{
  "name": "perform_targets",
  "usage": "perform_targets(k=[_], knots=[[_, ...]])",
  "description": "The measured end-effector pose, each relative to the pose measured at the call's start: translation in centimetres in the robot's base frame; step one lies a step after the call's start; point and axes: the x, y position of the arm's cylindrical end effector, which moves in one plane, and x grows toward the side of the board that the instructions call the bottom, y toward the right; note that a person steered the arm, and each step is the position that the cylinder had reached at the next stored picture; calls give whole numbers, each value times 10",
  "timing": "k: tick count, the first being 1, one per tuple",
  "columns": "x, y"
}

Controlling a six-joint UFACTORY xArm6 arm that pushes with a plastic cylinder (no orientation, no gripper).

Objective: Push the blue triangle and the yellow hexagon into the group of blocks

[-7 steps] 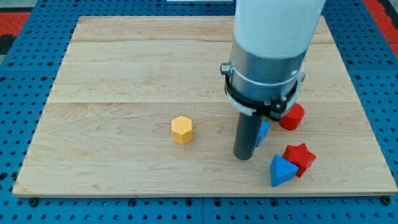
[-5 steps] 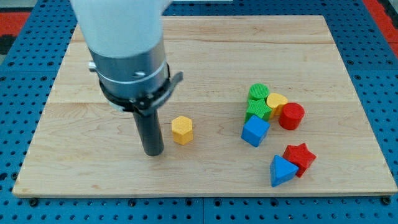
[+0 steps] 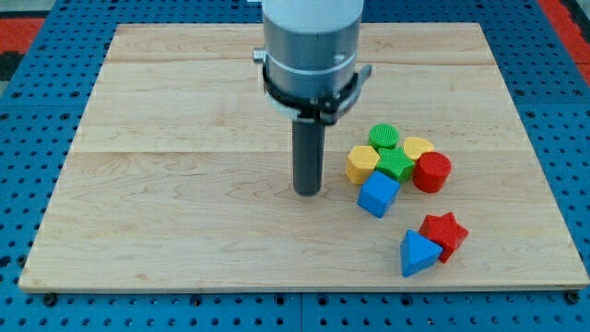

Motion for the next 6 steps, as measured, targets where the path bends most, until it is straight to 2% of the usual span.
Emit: perform_targets(k=[1, 2, 4, 6], knots=[[70, 16], [99, 41], [99, 145], [97, 142]])
